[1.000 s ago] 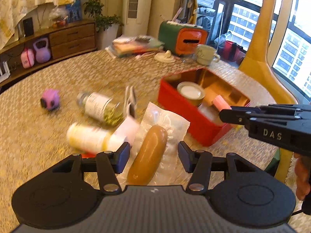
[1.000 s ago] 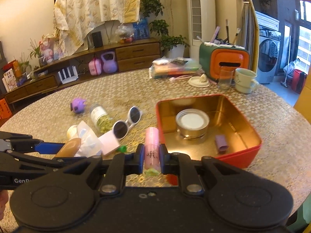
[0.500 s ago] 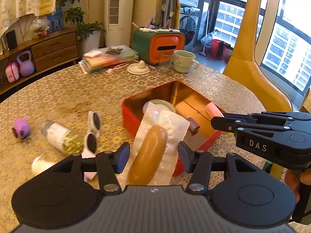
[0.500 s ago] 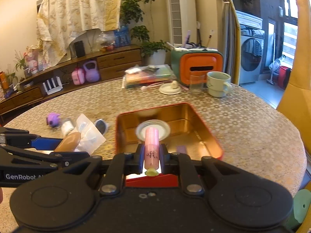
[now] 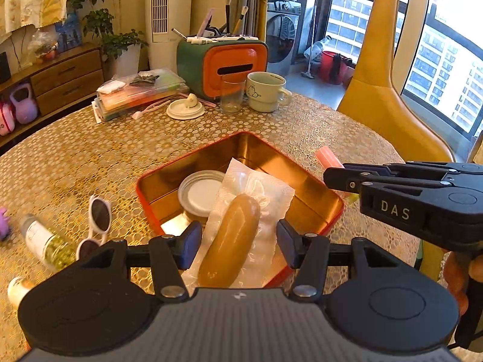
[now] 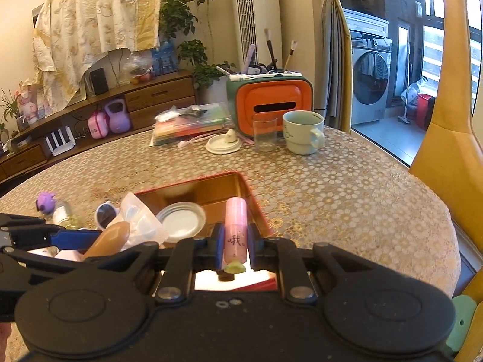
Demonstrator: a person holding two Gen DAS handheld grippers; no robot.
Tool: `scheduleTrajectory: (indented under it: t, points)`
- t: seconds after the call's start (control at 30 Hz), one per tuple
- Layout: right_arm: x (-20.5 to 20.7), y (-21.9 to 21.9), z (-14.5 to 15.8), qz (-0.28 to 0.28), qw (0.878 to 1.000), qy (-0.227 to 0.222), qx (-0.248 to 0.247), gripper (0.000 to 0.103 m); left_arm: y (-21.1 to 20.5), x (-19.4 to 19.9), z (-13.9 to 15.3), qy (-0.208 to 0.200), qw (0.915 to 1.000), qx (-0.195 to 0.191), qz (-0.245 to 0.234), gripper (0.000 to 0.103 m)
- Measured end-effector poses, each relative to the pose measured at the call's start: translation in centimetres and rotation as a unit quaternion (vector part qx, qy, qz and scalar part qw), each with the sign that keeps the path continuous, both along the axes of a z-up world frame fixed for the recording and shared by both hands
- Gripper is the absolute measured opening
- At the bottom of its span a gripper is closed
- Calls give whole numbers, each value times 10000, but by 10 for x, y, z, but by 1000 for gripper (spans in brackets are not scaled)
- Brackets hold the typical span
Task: Organize rigid objects
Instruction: 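Carry the sausage with the left gripper while the right gripper carries the pink tube over the red tin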
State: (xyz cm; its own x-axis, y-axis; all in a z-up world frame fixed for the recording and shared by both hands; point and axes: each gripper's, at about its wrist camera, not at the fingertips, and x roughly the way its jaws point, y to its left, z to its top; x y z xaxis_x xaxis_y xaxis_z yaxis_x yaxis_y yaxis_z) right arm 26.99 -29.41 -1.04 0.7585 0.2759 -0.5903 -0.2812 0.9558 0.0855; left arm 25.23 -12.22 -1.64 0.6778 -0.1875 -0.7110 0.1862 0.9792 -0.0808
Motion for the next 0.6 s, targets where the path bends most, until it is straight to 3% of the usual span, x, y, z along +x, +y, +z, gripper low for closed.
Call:
scheduleTrajectory:
  t: [0.23,0.6]
  points:
    - [27,1,-14,-7,9998,202,-69,15,-16,26,-11,73,9999,94,66,54]
    - [43,8,-40,156,9985,509,-137,15,-14,50,-48,518,9985,150,120,54]
